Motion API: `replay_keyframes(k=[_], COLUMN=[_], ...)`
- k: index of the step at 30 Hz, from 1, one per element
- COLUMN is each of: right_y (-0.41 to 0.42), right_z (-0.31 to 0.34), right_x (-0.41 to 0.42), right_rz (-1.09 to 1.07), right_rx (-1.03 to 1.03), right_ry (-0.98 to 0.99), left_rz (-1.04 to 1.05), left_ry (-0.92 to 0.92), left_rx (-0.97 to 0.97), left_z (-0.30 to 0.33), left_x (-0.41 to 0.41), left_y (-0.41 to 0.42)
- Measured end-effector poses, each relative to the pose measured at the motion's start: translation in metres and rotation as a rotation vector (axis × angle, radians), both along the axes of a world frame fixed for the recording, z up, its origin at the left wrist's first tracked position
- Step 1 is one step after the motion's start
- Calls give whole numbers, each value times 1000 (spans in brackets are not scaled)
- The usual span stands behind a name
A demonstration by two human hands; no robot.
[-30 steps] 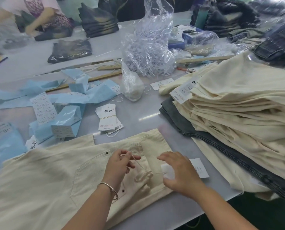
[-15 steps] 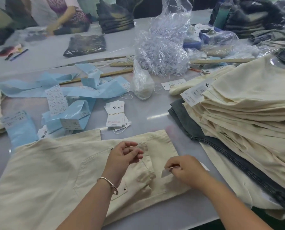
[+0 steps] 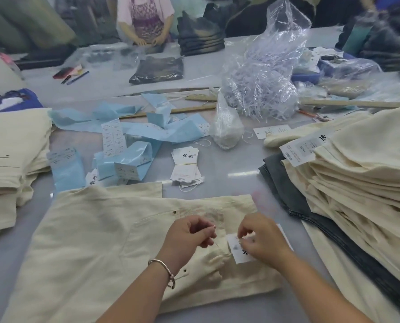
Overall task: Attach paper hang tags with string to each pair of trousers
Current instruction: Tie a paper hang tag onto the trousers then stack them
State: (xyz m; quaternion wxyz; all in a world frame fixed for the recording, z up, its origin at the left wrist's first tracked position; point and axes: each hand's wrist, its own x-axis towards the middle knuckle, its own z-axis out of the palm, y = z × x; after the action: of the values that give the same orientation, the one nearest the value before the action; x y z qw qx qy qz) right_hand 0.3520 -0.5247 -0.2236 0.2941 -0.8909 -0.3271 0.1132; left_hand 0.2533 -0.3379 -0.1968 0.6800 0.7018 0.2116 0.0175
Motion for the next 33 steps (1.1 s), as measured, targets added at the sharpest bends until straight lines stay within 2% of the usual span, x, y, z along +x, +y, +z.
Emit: replay_keyframes(k=[2, 9, 13, 15, 18, 23, 27, 33], right_y=[-3, 8, 9, 8, 4, 7, 15, 18], right_z=[-4, -22, -20, -12, 7, 29, 29, 31], right_x=[-12, -18, -21, -21, -20, -17, -18, -19], right_rz=[41, 142, 110, -36, -247, -290, -350, -326], right_rx=[29, -132, -108, 45, 406, 747, 855, 827], right_ry=[194, -2, 13, 126, 472, 916, 1173, 1186], left_rz=[-15, -54, -88, -111, -118, -138, -117, -133], left_ry=[23, 57, 57, 44, -6, -68, -84, -94], left_rx=[-12, 40, 90, 138, 191, 236, 280, 284], left_z=[-5, -16, -16, -13, -5, 8, 12, 13], left_x=[0, 6, 8, 8, 10, 12, 9, 4], left_y=[-3, -15, -19, -20, -20, -20, -18, -13])
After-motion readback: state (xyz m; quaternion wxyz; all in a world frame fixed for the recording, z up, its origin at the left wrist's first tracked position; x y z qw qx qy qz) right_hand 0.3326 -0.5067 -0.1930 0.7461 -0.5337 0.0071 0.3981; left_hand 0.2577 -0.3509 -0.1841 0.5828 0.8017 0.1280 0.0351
